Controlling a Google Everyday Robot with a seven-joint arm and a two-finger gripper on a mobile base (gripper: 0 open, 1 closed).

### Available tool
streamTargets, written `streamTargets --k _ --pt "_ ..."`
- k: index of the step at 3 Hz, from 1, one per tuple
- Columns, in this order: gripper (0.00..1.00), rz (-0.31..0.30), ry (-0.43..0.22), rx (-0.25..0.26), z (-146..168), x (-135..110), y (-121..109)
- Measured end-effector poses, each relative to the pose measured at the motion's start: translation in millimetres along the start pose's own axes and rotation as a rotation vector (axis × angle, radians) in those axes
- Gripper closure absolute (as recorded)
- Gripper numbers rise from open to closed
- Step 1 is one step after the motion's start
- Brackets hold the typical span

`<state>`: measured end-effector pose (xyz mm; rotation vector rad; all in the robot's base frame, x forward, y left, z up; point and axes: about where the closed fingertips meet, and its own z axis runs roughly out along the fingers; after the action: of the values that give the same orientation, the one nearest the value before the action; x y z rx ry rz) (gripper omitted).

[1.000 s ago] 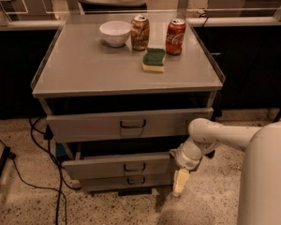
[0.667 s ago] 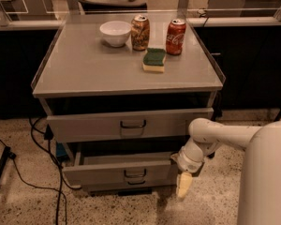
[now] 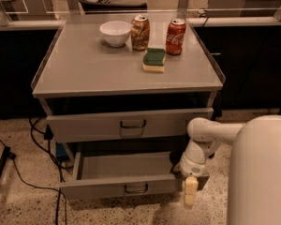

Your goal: Open middle drawer

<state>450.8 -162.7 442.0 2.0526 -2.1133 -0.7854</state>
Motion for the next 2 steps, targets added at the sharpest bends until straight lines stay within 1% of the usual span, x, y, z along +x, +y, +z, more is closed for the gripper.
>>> streamTargets --k 1,2 --pt "0.0 0.025 0.045 -0.079 -8.7 12.0 22.3" --pt "0.0 0.027 0.051 -0.115 -8.5 14.5 31.4"
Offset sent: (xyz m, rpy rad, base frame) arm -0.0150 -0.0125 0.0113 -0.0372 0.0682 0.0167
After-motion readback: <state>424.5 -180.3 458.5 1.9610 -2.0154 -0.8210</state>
